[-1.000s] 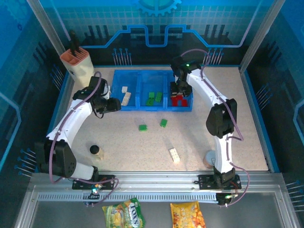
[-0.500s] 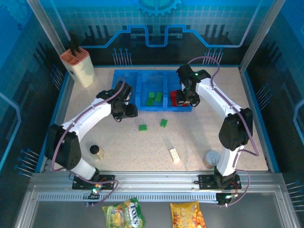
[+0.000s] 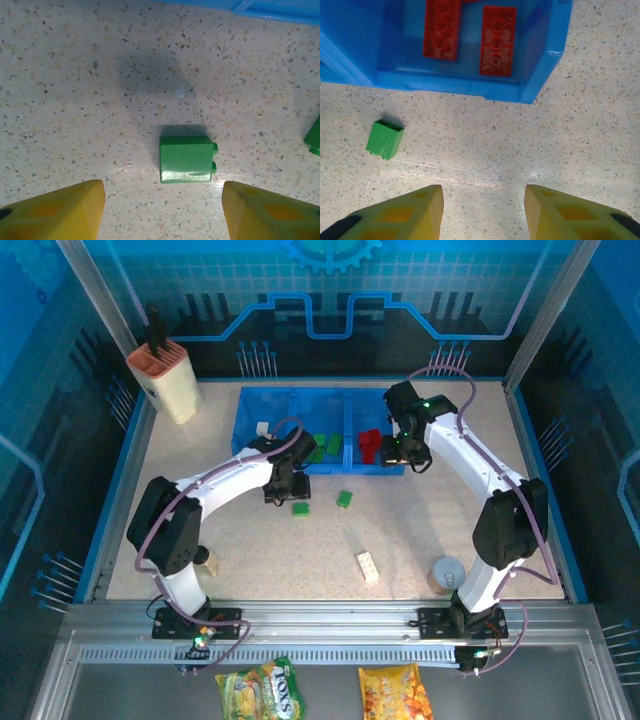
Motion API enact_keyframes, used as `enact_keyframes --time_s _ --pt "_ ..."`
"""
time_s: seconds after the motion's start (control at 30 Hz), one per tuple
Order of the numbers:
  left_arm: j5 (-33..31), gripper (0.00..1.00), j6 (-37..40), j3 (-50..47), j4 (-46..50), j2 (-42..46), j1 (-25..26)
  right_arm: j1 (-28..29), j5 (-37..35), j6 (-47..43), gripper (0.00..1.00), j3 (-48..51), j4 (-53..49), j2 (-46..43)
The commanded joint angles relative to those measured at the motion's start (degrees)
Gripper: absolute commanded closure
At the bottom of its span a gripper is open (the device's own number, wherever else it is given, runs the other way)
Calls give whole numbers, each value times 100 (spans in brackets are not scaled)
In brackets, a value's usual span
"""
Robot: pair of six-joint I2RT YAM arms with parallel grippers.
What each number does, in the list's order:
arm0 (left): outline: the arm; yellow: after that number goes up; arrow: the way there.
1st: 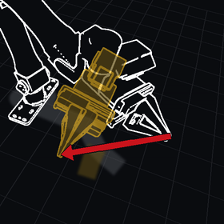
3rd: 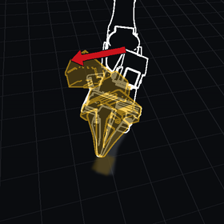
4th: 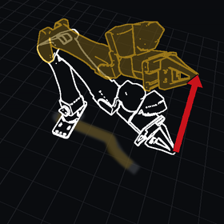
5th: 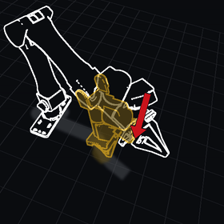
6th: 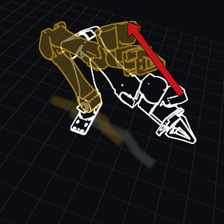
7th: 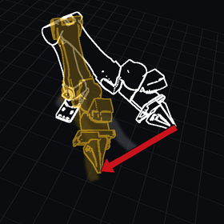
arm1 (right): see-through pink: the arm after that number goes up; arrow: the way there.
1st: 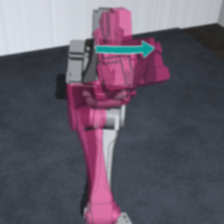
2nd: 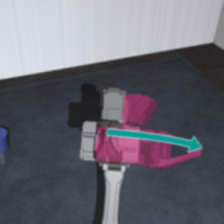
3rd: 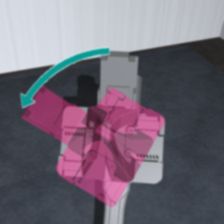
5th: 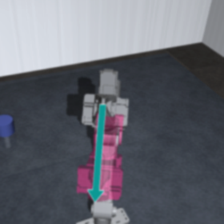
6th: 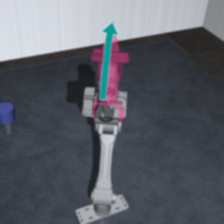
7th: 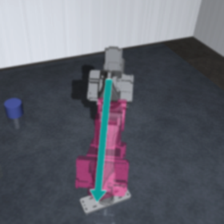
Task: Sort the legos into containers by color
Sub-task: Pick up the lego from the center of the table.
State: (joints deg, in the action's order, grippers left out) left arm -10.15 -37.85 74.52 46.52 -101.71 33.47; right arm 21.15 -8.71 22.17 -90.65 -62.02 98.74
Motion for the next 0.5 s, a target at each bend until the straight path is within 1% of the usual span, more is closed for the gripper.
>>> enact_keyframes --time_s 0.0,0.2,0.33,0.47 --pt "-242 33 -327 213 217 -223 122 -136 52 -101 53 121 64 -249" --pt "-156 29 -456 292 128 -578 283 -199 55 -134 53 184 70 -316" --pt "6 30 -543 278 9 -824 374 -235 58 -162 53 206 58 -359" --pt "107 33 -586 228 -107 -994 409 -268 58 -174 53 240 58 -389"
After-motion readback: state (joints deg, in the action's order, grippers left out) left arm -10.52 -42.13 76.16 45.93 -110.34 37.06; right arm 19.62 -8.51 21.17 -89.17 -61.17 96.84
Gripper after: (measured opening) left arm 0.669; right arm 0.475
